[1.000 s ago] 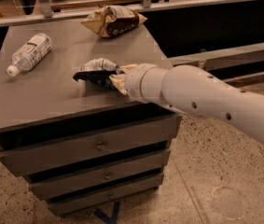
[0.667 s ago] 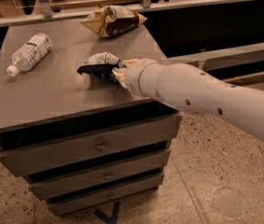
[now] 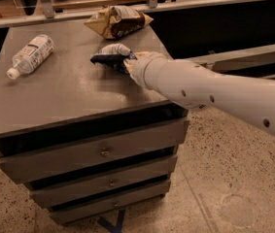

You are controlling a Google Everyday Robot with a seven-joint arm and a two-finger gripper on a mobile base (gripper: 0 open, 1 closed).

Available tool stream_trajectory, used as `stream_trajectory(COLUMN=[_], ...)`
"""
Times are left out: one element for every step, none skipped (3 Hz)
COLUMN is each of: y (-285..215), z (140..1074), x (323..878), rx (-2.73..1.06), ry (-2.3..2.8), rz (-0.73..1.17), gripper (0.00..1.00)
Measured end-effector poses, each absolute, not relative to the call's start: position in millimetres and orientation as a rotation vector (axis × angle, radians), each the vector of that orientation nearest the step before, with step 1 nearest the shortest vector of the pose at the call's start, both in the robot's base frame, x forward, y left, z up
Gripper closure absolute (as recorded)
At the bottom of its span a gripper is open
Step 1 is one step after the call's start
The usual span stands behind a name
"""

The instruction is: Move blue chip bag near brown chip bag

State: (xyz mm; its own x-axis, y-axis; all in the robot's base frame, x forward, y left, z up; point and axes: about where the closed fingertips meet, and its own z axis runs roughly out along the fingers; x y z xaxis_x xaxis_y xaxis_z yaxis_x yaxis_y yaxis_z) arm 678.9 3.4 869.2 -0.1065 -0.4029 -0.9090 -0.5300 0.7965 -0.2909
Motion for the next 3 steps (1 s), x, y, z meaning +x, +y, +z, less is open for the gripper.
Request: stream_trajectory(y=[1.8, 2.7, 6.1], z=[874.0, 883.4, 889.9], x=[701.4, 720.2, 732.9], rx=[-0.694, -0.675, -0.658], ry=[1.719, 1.709, 1.7], rz=[0.089, 0.067, 0.052], gripper=[1.0, 1.0, 0.82])
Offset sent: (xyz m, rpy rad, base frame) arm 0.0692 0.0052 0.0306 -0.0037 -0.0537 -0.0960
